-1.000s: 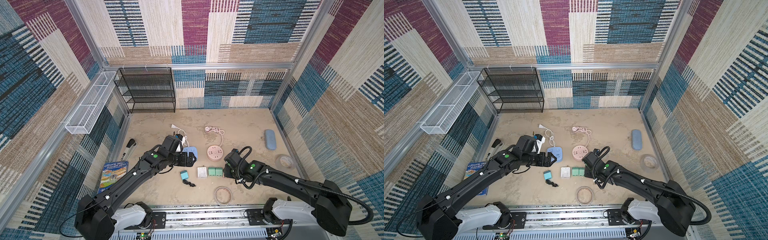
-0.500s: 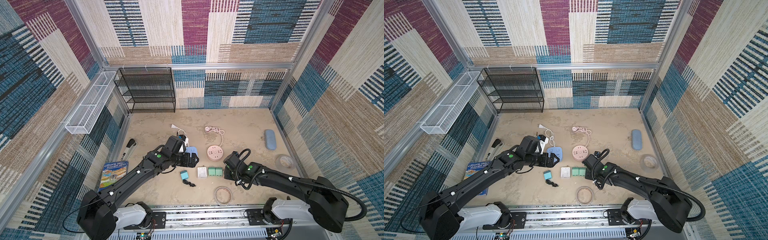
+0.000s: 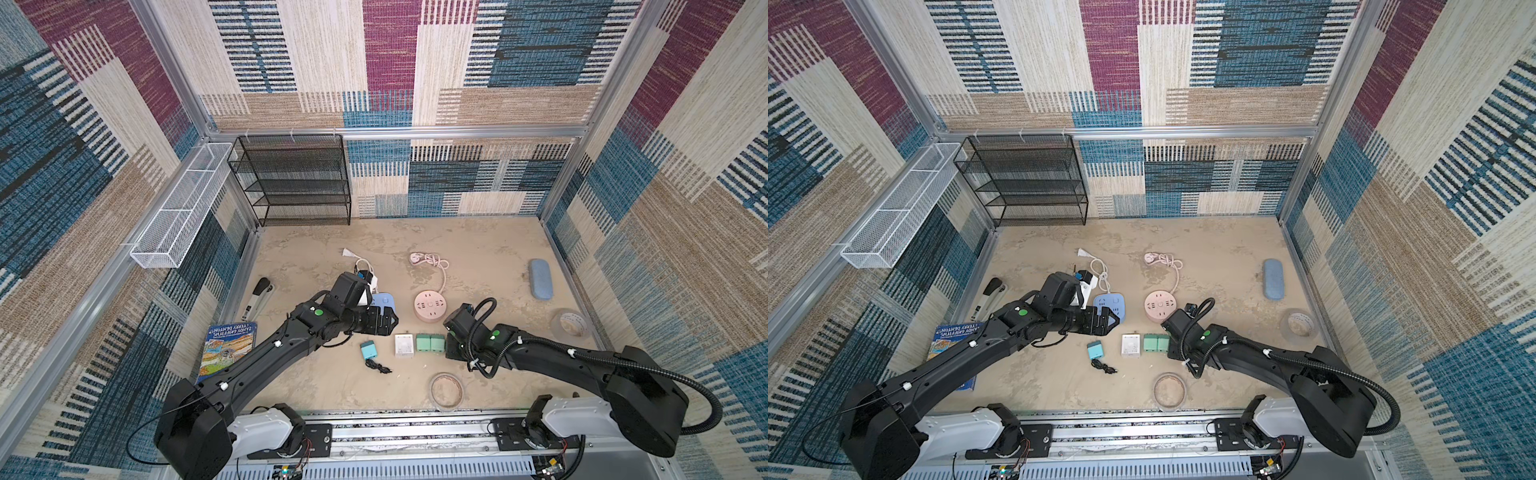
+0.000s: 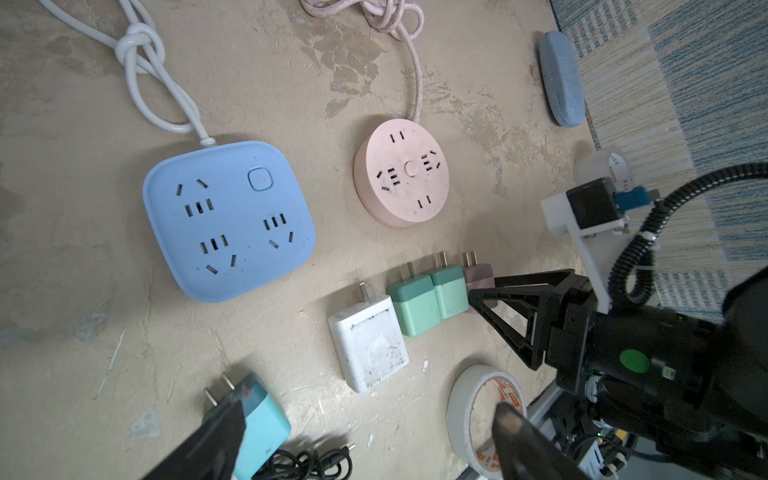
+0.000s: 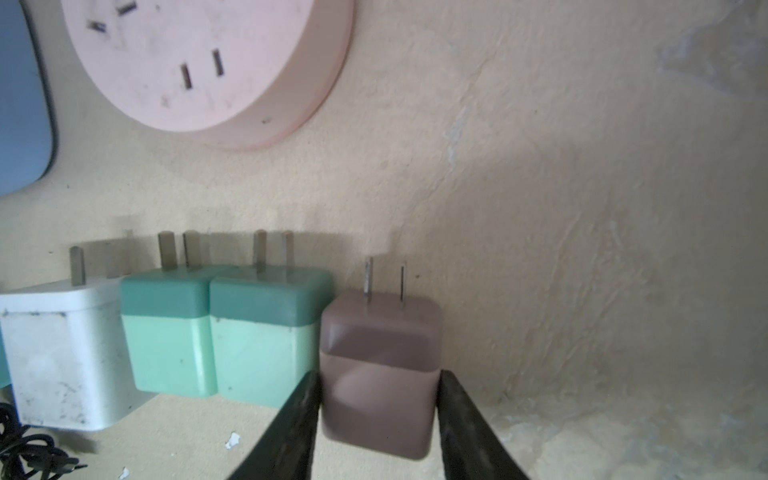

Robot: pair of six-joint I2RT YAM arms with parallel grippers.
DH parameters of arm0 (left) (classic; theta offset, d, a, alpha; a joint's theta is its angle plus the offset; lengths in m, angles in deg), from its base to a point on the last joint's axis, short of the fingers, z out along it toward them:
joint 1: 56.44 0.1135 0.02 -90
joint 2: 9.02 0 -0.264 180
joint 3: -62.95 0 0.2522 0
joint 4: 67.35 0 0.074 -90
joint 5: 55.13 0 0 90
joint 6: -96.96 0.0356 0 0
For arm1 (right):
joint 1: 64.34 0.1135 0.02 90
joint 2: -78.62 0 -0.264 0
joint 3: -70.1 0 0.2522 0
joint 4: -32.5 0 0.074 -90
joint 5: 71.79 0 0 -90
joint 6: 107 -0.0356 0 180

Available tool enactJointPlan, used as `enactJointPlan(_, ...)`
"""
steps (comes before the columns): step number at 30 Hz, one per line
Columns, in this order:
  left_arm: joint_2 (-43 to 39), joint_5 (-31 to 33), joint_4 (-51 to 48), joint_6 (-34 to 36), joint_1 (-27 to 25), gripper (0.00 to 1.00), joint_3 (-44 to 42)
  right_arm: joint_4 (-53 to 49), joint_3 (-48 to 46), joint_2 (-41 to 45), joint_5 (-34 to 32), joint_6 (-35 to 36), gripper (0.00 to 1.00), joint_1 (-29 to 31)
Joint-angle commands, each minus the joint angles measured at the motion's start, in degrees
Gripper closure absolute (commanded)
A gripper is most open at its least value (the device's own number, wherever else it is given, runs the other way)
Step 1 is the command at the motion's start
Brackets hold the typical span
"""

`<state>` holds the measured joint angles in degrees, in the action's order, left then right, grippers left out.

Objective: Insert the plug
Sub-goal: 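Close the right gripper on the mauve charger and lift it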

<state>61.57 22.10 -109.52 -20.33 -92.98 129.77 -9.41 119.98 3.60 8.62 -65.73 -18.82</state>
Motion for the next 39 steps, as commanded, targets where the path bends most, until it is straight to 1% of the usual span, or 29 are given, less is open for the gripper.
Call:
enactJointPlan(1,0.16,-0.44,1.46,-0.27,0.05,0.03,-0.19,-2.11,0.48,-0.61,-1.87,0.04,0.53,0.06)
enactJointPlan(3,0.32,-0.41,1.45,-0.31,-0.08,0.03,-0.24,-3.04,0.8,-0.78,-2.68,0.04,0.53,0.04)
enactJointPlan(8,0.66,-0.49,1.68,-0.43,-0.07,0.03,-0.15,-2.71,0.8,-1.05,-2.3,0.64,0.52,-0.01)
enactJointPlan(15,0.95,-0.8,2.31,-0.75,-0.15,0.02,-0.41,-1.48,0.3,-2.49,-1.72,1.18,0.42,0.01)
enactJointPlan(19,0.85,-1.02,2.45,-0.7,-0.2,0.03,-0.41,-0.75,0.15,-2.21,-1.67,1.42,0.44,0.01)
enactJointPlan(25,1.6,-1.39,3.09,-0.73,-0.2,0.03,-0.66,0.49,-0.39,-3.49,-1.32,2.31,0.5,0.01)
enactJointPlan(28,1.89,-1.71,3.58,-0.78,-0.2,0.04,-0.96,0.81,-0.6,-3.64,-1.29,2.79,0.56,0.03)
enactJointPlan(30,2.07,-1.8,3.84,-0.77,-0.2,0.05,-1.1,0.33,-0.35,-3.38,-1.48,3.28,0.65,0.01)
enactJointPlan(32,2.13,-1.98,3.87,-0.75,-0.2,0.06,-0.98,-0.91,0.29,-2.68,-1.7,4.35,0.81,0.02)
enactJointPlan(33,2.13,-2.08,3.84,-0.75,-0.2,0.07,-0.98,-1.76,0.72,-2.27,-1.72,5.19,0.87,0.01)
enactJointPlan(34,2.11,-2.27,3.79,-0.69,-0.22,0.08,-0.87,-3.63,1.95,-1.7,-1.97,6.43,0.97,0.0)
enactJointPlan(35,2.16,-2.74,3.47,-0.71,-0.2,0.09,-0.57,-5.63,3.47,-0.88,-2.27,7.96,1.0,0.01)
enactJointPlan(37,2.32,-3.83,3.1,-0.91,-0.2,0.09,-0.15,-9.33,6.22,1.73,-1.72,11.6,1.0,0.04)
enactJointPlan(39,2.74,-5.44,3.01,-1.33,-0.2,0.1,0.32,-11.61,8.78,4.58,0.46,15.07,1.0,0.16)
